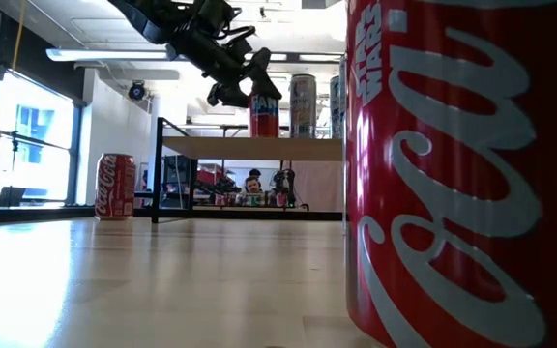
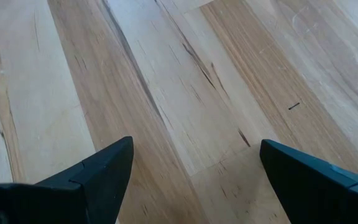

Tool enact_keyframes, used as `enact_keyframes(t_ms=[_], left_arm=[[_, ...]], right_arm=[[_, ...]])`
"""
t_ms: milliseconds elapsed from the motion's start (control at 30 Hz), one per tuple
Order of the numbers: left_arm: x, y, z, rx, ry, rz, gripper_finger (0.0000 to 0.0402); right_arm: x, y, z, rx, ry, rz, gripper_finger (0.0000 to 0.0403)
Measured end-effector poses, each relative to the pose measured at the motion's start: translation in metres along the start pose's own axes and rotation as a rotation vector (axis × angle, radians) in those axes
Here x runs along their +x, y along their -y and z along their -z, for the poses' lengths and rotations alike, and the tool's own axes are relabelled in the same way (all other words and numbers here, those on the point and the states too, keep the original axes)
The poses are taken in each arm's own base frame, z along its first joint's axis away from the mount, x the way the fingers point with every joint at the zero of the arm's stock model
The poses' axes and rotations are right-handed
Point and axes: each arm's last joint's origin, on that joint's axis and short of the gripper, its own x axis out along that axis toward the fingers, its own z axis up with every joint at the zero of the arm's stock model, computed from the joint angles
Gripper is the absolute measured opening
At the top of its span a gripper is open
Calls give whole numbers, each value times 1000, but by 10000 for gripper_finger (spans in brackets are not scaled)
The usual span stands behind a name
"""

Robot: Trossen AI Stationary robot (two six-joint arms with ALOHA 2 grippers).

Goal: Place canned beverage on shelf
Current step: Put the top red soda can on the shelf

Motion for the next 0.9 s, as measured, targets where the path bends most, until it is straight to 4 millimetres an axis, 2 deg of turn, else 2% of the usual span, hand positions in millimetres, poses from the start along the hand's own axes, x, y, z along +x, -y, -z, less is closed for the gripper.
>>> enact_keyframes(t_ms=[533,767,900], left_arm=[[0,0,3,-7,-33,16,281],[0,0,3,-6,-30,5,321],[-1,0,1,-7,-22,4,327]], right_arm=[[0,0,0,0,0,0,339],[0,0,0,0,1,0,339],[0,0,0,0,0,0,339]])
